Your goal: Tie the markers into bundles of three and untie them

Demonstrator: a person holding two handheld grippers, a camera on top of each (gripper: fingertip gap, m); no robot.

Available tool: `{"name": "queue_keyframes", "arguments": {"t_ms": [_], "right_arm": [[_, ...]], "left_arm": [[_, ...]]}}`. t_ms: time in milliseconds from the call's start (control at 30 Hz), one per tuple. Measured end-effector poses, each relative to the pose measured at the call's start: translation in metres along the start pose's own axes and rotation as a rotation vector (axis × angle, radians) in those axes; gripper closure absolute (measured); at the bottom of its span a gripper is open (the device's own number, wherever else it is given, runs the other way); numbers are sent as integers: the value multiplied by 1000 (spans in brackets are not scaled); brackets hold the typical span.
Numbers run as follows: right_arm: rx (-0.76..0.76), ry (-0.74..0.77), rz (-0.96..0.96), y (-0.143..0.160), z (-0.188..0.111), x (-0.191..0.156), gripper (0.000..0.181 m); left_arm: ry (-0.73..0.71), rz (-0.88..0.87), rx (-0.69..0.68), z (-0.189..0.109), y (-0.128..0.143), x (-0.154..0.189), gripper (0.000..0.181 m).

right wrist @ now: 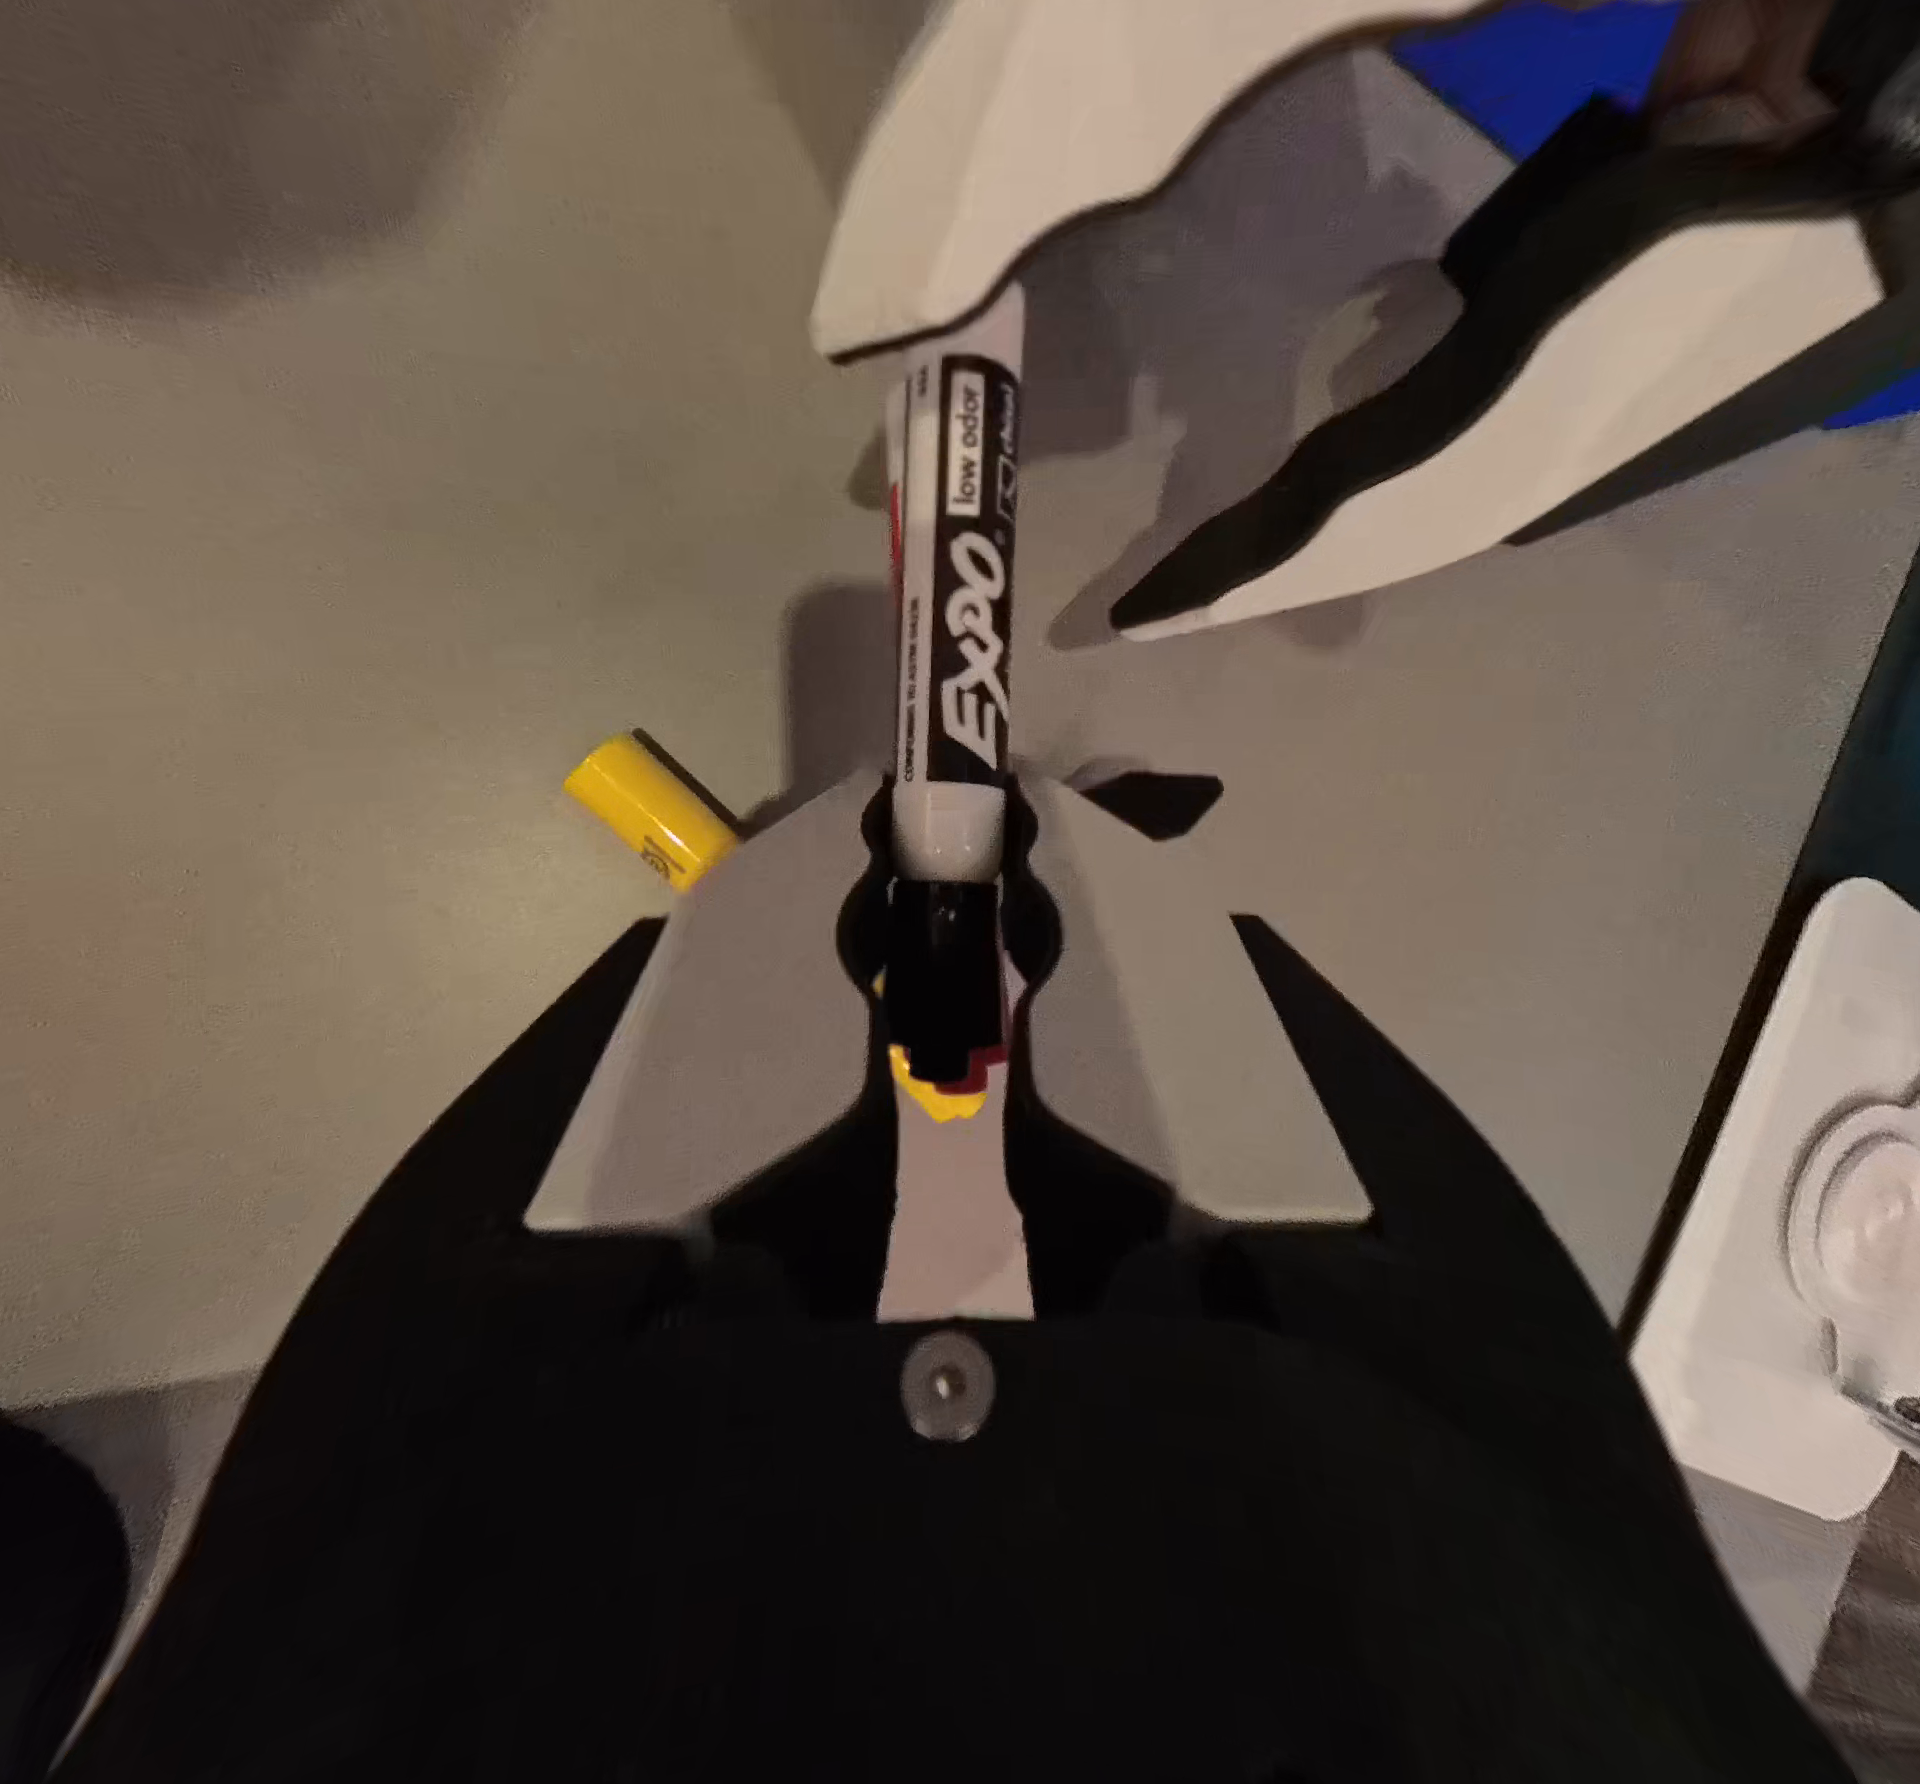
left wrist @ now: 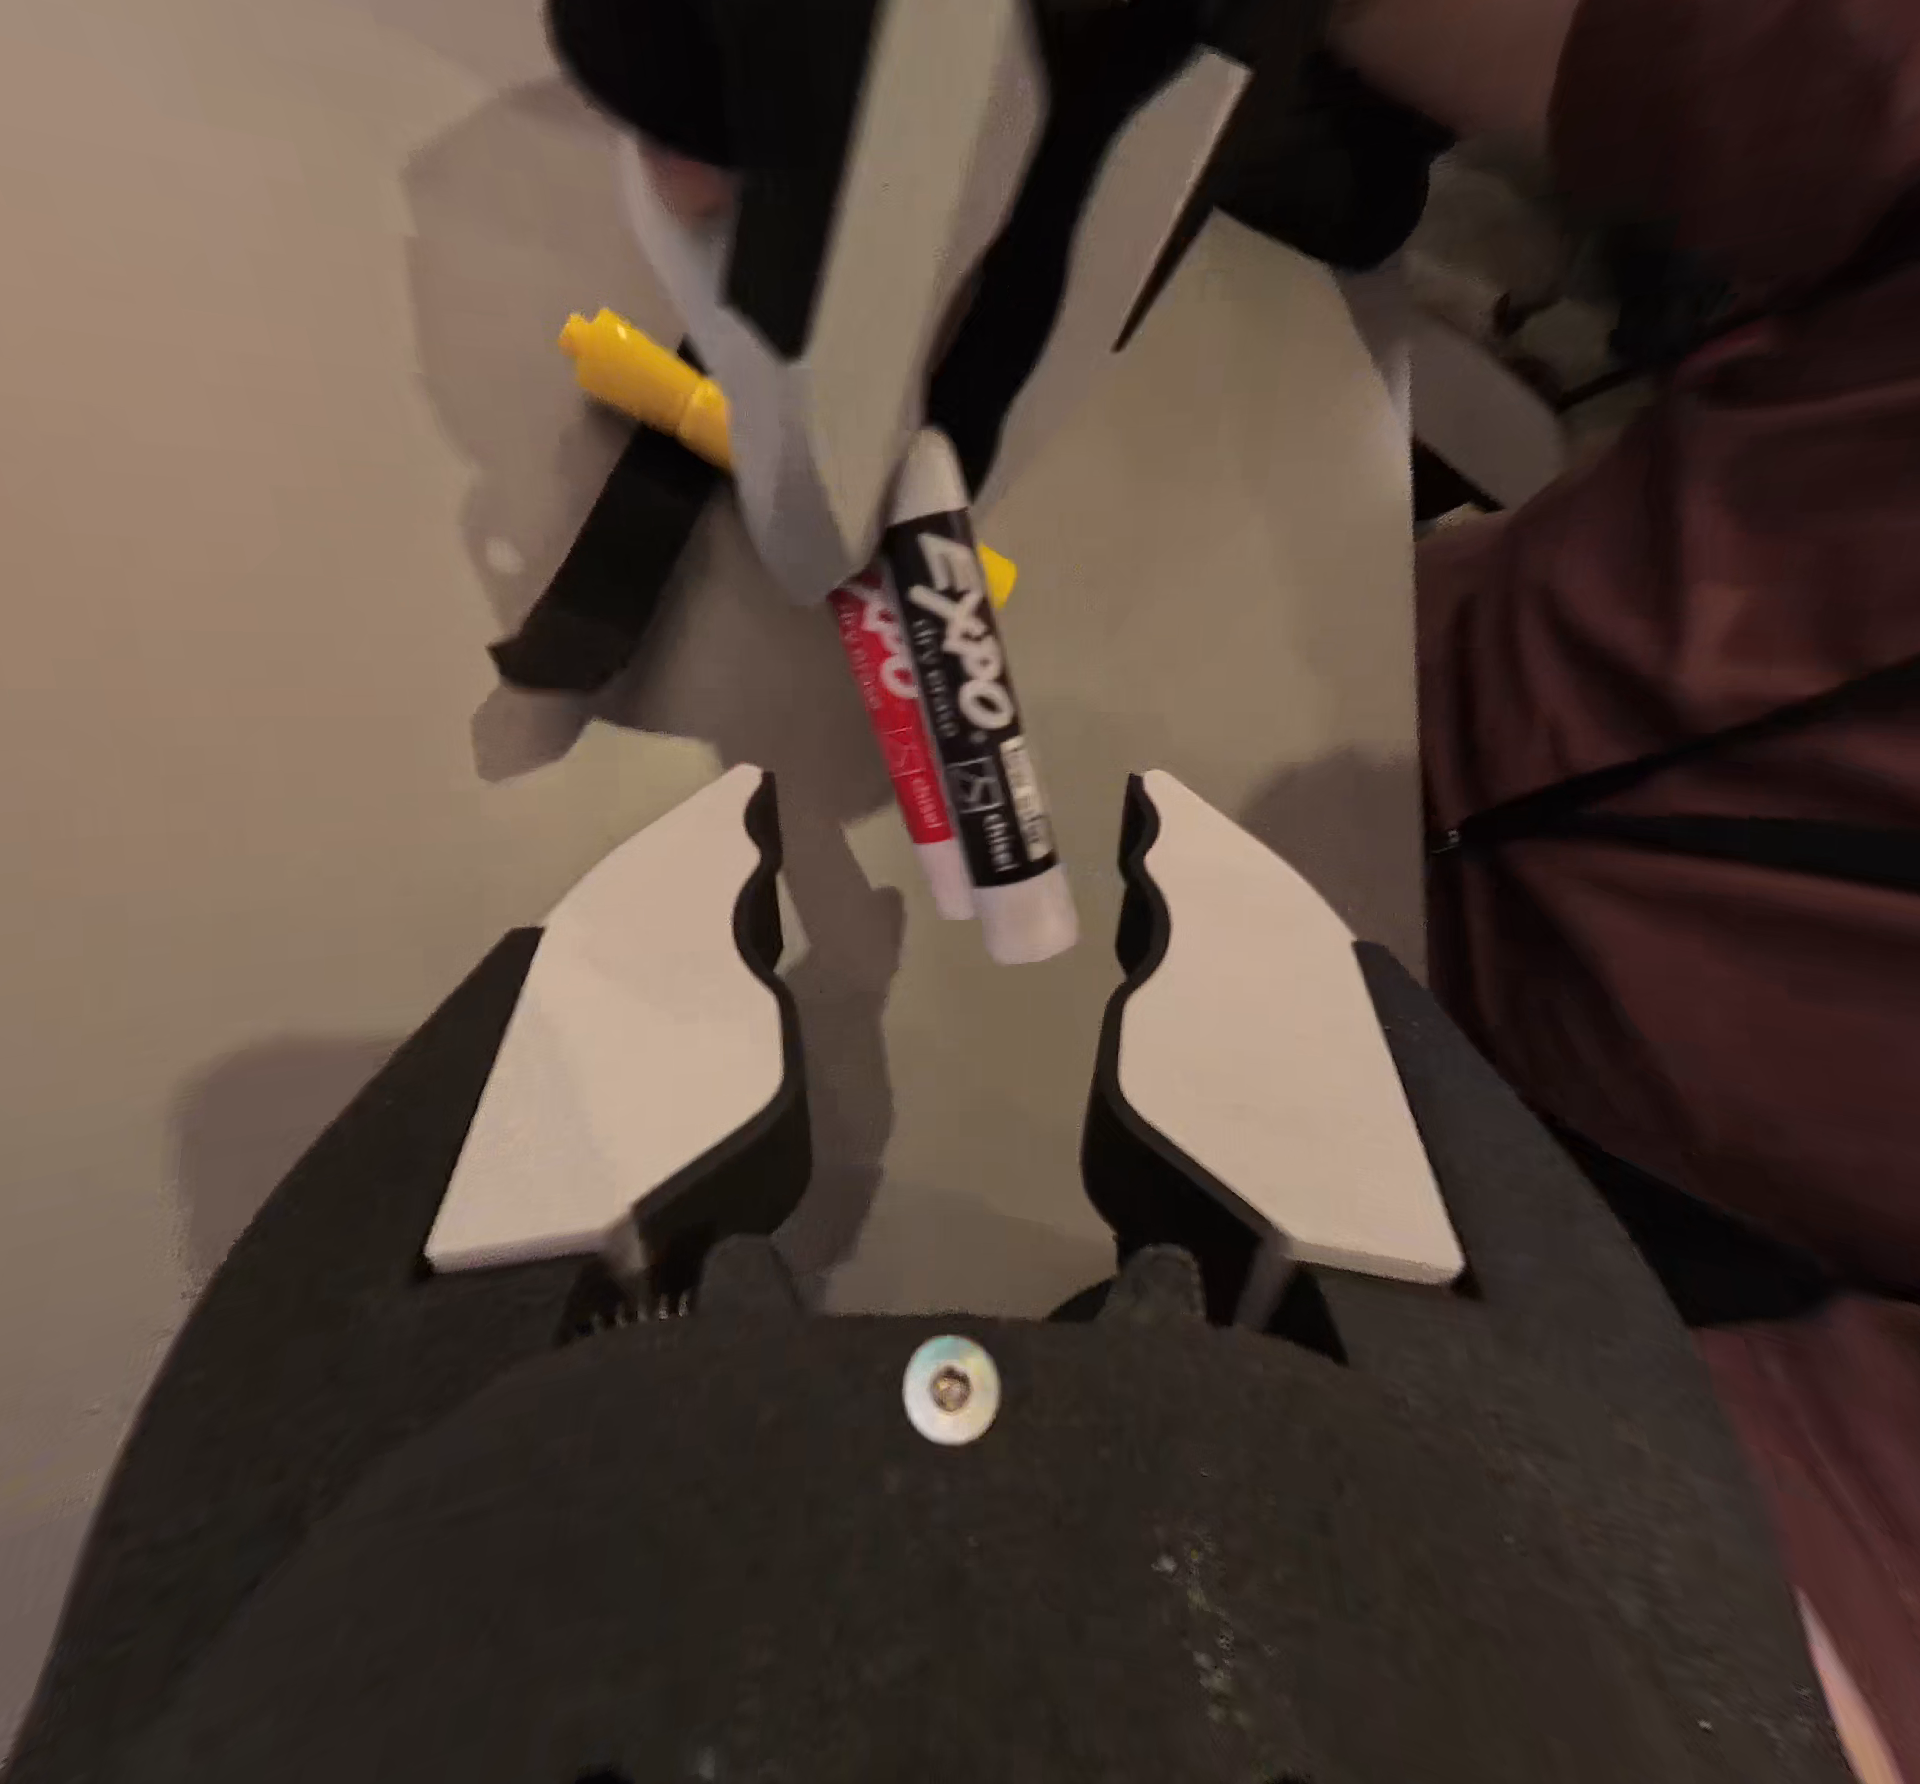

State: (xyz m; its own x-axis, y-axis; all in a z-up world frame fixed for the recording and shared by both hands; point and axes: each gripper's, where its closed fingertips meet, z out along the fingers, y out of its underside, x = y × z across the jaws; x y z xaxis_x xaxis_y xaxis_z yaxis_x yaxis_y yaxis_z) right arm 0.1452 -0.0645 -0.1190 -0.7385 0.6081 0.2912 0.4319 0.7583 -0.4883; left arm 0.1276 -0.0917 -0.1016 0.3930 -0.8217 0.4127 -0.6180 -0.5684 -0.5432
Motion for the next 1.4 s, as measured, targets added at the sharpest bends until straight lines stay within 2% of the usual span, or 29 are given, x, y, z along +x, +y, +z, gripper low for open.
{"name": "queue_keyframes", "arguments": {"t_ms": [100,200,267,467,567,667,800,1033,1167,1400], "right_arm": [[-16,-19,60,7,3,1,162],[16,-36,152,10,4,5,162],[47,-38,217,12,2,10,162],[97,-37,372,19,-12,23,162],[142,-48,468,20,-23,28,162],[186,-56,572,19,-33,34,162],[240,-58,709,17,-40,42,162],[242,-68,773,22,-45,42,162],[248,-42,792,27,-55,45,162],[267,-11,828,34,-67,50,162]], "left_arm": [[-91,88,-23,3,-8,5,115],[-317,136,-105,-1,-6,-15,108],[-388,182,-139,-1,-6,-17,108],[-587,274,-152,-8,-18,-31,107],[-643,342,-88,-9,-34,-33,106],[-731,368,-81,-12,-40,-44,105],[-781,386,-39,-15,-47,-51,108],[-899,383,7,-42,-48,-67,108],[-871,323,60,-52,-46,-69,110],[-813,338,75,-39,-54,-55,111]]}}
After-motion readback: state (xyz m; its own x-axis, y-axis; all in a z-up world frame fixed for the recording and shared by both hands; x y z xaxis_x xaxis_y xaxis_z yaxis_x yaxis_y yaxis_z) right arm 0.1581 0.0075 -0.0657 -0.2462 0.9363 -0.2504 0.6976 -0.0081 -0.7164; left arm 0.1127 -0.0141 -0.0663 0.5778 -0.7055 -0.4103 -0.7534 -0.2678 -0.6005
